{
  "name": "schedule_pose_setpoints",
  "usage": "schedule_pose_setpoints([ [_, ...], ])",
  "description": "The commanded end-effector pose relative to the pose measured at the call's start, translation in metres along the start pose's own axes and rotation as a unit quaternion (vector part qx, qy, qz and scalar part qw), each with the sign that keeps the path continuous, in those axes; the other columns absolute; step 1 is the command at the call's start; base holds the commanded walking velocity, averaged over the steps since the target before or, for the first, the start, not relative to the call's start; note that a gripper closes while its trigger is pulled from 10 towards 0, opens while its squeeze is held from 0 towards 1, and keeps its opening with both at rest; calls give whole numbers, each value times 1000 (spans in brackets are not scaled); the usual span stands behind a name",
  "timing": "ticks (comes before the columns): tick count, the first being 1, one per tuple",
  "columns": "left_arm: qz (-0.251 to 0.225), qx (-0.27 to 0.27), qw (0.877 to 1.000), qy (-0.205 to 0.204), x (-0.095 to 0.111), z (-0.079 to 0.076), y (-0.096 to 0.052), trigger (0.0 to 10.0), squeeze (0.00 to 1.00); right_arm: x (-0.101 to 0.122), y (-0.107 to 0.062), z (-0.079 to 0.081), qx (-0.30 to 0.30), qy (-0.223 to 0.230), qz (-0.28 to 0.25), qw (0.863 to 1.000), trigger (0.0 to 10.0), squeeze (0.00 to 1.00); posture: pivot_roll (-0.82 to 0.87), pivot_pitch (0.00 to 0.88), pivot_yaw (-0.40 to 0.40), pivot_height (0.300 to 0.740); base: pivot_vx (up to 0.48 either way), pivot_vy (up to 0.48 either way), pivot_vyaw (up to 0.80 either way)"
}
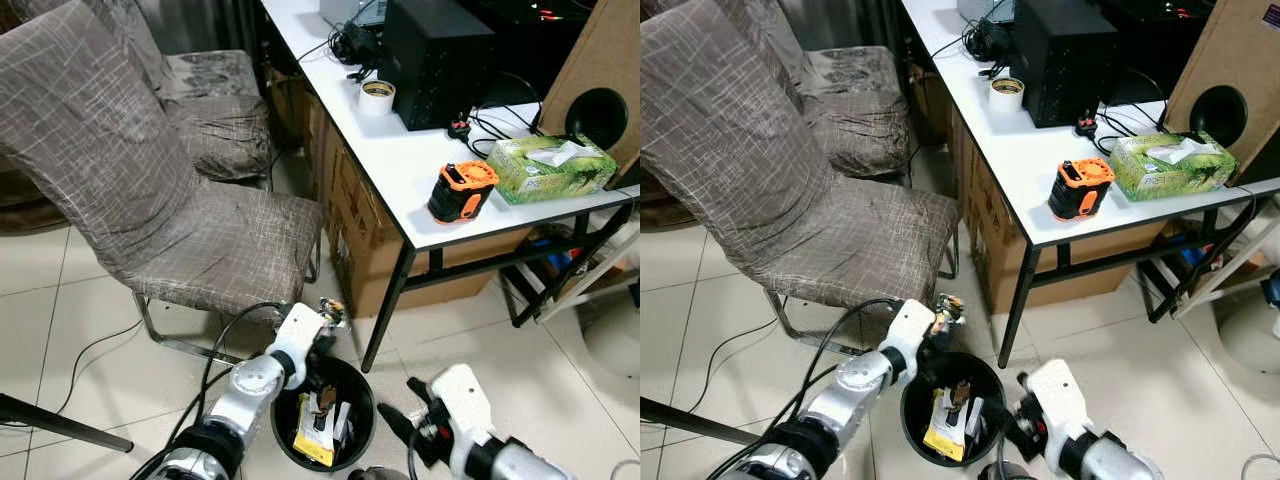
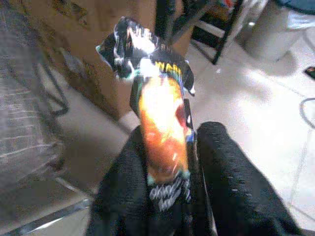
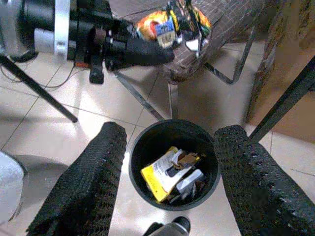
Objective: Picking trash to rubbish bin
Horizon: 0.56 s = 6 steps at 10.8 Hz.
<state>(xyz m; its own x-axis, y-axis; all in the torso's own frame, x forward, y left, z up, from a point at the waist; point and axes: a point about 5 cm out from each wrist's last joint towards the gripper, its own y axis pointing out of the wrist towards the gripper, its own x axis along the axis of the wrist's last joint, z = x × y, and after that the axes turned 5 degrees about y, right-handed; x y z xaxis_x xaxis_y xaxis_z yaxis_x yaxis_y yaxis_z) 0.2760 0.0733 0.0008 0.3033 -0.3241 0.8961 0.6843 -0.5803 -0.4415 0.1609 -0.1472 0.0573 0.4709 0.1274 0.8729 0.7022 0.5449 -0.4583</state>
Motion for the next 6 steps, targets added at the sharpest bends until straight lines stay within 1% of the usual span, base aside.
schedule_pose_setpoints([
  [1, -8, -14, 1000, -8, 2, -3, 2, 10000, 1000, 2, -1, 0, -7, 1, 3, 1000, 10000, 0, -252, 81, 5, 740, 0, 0, 0],
  [4, -12, -35, 999, -24, 0, -8, 3, 10000, 1000, 2, -2, -2, -14, 0, 8, 1000, 10000, 0, -256, 80, 6, 740, 0, 0, 0],
  [6, -13, -46, 999, -23, 0, -9, 2, 10000, 1000, 3, -2, -3, -15, 3, 11, 1000, 10000, 0, -253, 77, 2, 740, 0, 0, 0],
])
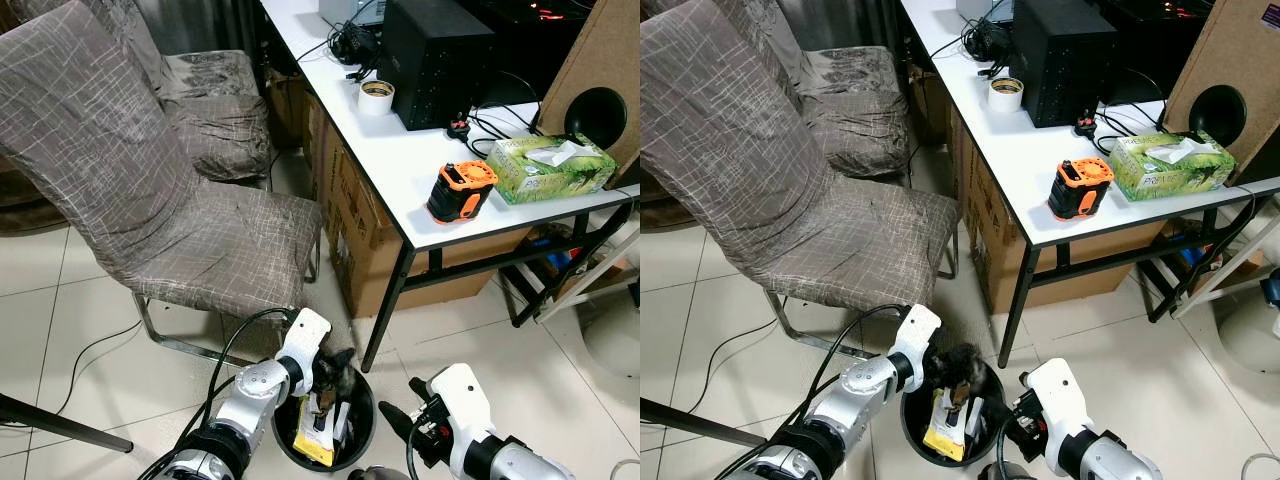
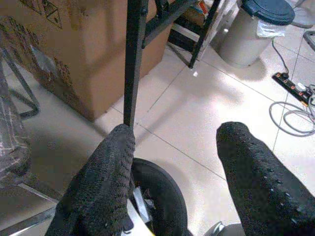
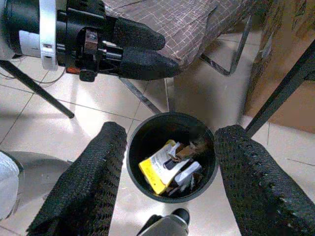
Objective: Picking trash to rubbish bin
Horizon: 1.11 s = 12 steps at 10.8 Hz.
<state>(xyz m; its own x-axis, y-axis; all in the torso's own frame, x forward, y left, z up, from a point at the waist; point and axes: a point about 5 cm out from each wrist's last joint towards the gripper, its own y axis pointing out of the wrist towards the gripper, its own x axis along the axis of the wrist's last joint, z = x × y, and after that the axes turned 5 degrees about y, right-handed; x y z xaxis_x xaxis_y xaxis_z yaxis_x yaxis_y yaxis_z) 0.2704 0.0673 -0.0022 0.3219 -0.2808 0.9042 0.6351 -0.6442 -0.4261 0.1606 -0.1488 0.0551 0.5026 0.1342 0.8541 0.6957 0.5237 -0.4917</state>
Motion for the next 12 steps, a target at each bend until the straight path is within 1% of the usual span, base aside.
schedule_pose_setpoints([
  [1, -2, -7, 1000, 10, 1, -1, 1, 10000, 1000, 5, -2, -1, -5, -3, -5, 1000, 10000, 0, -249, 75, 0, 740, 0, 0, 0],
  [2, 5, 17, 999, 32, -2, 5, -3, 10000, 1000, 6, 0, -1, -7, -4, -6, 1000, 10000, 0, -244, 69, -1, 740, 0, 0, 0],
  [3, 4, 38, 999, 33, -3, 13, -8, 10000, 8, 8, 1, -2, -12, -6, -10, 1000, 10000, 0, -244, 68, -1, 740, 0, 0, 0],
  [4, -22, 78, 996, 31, -3, 30, -23, 10000, 0, 14, 4, -6, -31, -18, -23, 999, 10000, 0, -237, 61, 2, 740, 0, 0, 0],
  [5, -46, 112, 993, 17, -1, 44, -39, 10000, 0, 18, 7, -12, -60, -23, -41, 997, 10000, 0, -207, 45, 4, 740, 0, 0, 0],
  [6, -80, 155, 984, 22, 5, 56, -65, 10000, 0, 28, 15, -18, -109, -21, -77, 991, 10000, 0, -188, 31, 1, 740, 0, 0, 0],
  [7, -92, 177, 980, 31, 9, 58, -81, 10000, 0, 34, 19, -22, -139, -15, -95, 986, 10000, 0, -165, 22, -9, 740, 0, 0, 0],
  [8, -99, 191, 976, 29, 11, 58, -90, 10000, 0, 38, 21, -24, -159, -15, -105, 981, 10000, 0, -152, 15, -15, 740, 0, 0, 0],
  [9, -102, 224, 969, -2, 12, 55, -105, 10000, 0, 43, 27, -26, -184, -10, -117, 976, 10000, 0, -120, 6, -35, 740, 0, 0, 0],
  [10, -98, 240, 966, -15, 11, 52, -110, 10000, 0, 42, 31, -28, -193, -7, -111, 975, 10000, 0, -101, 5, -46, 740, 0, 0, 0],
  [11, -93, 257, 962, -21, 14, 38, -118, 10000, 0, 37, 37, -30, -194, 5, -100, 976, 10000, 0, -87, 0, -60, 740, 0, 0, 0],
  [12, -94, 256, 962, -19, 16, 35, -121, 10000, 0, 37, 39, -30, -193, 8, -101, 976, 10000, 0, -85, 0, -59, 740, 0, 0, 0],
])
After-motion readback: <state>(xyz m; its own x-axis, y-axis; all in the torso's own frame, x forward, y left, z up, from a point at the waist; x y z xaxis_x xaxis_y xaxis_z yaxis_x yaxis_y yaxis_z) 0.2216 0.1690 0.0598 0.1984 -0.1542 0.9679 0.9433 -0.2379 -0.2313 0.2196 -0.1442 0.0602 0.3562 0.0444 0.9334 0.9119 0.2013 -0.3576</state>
